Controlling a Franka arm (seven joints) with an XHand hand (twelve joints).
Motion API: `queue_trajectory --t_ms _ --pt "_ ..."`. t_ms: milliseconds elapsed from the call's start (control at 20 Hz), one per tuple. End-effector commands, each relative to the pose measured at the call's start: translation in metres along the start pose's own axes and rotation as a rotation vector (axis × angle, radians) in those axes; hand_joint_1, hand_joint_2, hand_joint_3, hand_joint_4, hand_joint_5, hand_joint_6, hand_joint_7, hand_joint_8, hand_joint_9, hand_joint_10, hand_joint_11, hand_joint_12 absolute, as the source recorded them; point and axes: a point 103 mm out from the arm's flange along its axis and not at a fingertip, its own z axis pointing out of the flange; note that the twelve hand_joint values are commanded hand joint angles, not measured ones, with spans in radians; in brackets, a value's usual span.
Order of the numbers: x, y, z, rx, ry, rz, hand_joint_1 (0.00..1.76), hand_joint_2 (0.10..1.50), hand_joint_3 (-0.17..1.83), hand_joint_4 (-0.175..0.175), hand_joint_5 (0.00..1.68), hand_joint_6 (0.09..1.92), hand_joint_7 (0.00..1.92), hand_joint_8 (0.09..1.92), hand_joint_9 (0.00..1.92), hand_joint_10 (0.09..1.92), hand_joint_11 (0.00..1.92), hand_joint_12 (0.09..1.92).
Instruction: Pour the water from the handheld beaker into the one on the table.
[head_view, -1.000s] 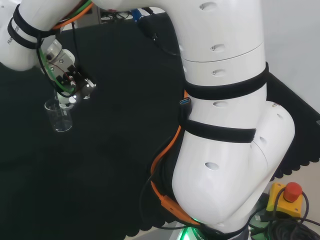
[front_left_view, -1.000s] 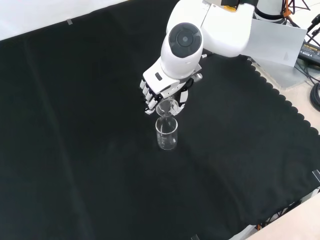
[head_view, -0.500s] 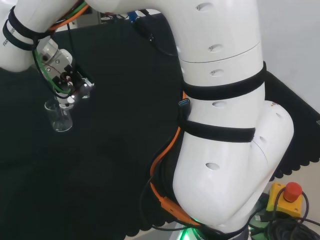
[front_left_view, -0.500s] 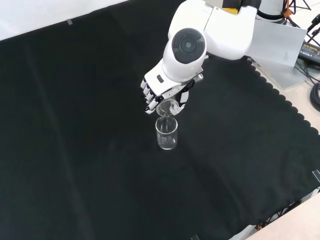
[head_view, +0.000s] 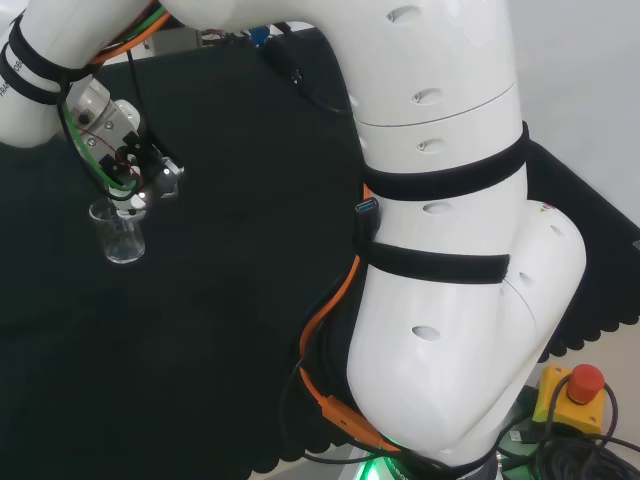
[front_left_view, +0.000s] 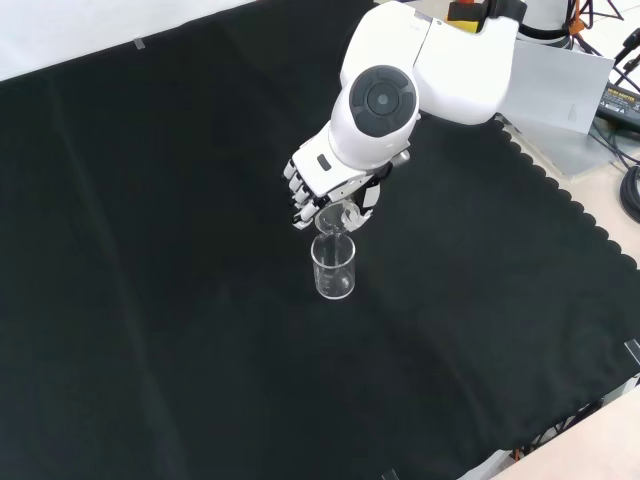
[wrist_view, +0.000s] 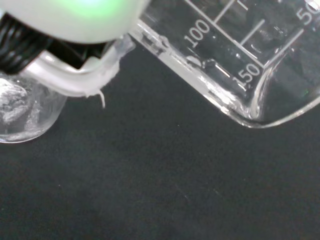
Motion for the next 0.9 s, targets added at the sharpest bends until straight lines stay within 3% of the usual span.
queue_trajectory --t_ms 50,900 --pt "0.0056 -0.0008 -0.0060 0.014 -0.022 -0.003 1.17 0.59 0.64 0.167 1.55 0.13 1.82 0.35 1.62 0.59 1.36 0.82" --pt "0.0105 0.0016 -0.0111 0.051 -0.075 0.001 1.17 0.59 0.64 0.169 1.54 0.14 1.81 0.36 1.62 0.59 1.37 0.82"
